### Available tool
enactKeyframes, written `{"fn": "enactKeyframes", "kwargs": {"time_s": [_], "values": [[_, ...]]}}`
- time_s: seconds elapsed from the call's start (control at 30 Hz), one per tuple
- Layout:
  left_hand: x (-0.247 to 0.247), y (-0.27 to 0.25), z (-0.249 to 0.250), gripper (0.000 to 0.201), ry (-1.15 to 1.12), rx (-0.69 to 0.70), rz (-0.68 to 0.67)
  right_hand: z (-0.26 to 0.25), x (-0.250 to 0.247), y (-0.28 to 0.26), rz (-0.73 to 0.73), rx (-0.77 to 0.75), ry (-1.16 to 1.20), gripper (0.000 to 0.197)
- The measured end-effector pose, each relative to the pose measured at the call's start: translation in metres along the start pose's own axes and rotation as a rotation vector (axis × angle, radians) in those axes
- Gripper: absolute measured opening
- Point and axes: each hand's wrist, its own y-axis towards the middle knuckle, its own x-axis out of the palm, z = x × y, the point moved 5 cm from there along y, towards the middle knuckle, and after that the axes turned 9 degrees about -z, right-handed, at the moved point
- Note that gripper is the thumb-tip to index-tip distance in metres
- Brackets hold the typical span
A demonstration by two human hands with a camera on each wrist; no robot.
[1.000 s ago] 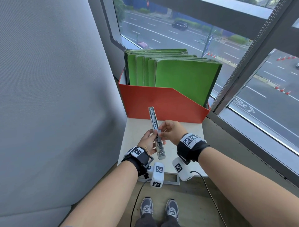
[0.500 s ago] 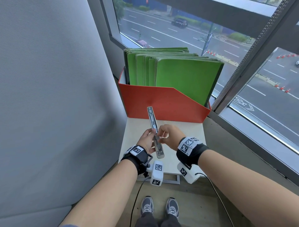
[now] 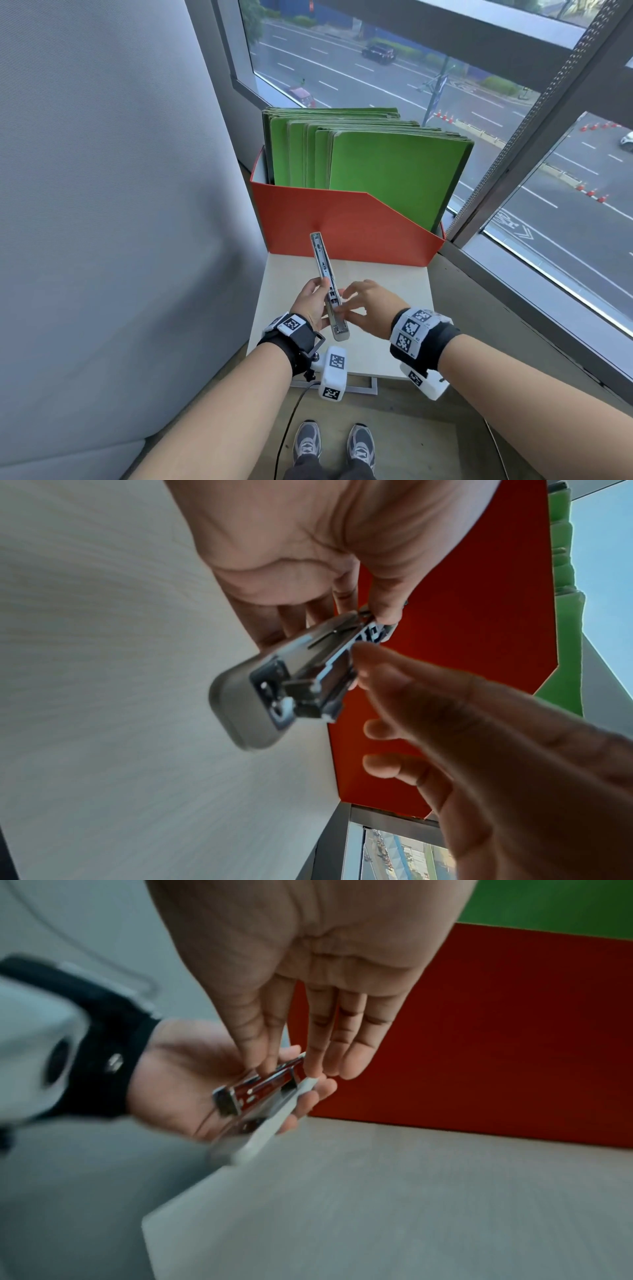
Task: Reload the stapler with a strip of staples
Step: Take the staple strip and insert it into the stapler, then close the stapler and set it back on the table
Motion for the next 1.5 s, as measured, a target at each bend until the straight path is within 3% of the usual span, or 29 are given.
{"fn": "enactKeyframes", "kwargs": {"time_s": [0.17,0.3,0.47,0.6,0.7,0.83,0.97,1.2,1.5], "values": [[0.008,-0.008,0.000,0.024,-0.035,0.010,-0.037,0.019,-0.042,0.026,0.110,0.208,0.266,0.024],[0.012,-0.014,-0.006,0.023,-0.036,-0.005,-0.053,0.033,-0.047,0.060,0.091,0.337,0.389,0.033],[0.009,-0.016,-0.015,0.021,-0.032,-0.043,-0.051,0.023,-0.045,0.090,0.064,0.369,0.433,0.044],[0.005,-0.016,-0.021,0.017,-0.011,-0.078,-0.022,0.018,-0.041,0.105,0.051,0.343,0.419,0.025],[0.002,-0.013,-0.022,0.021,0.019,-0.078,-0.001,0.023,-0.040,0.107,0.047,0.361,0.435,0.023],[0.004,-0.011,-0.021,0.028,-0.018,-0.128,0.013,0.016,-0.049,0.096,0.123,0.279,0.397,0.024],[0.004,-0.004,-0.014,0.058,-0.142,-0.193,0.062,-0.007,-0.061,0.074,0.216,0.141,0.388,0.021],[0.006,0.011,0.001,0.068,-0.147,-0.169,0.037,-0.015,-0.062,0.028,0.252,0.017,0.400,0.017],[0.025,0.008,0.004,0.038,-0.081,-0.214,-0.098,-0.008,-0.015,-0.004,0.241,-0.131,0.347,0.015]]}}
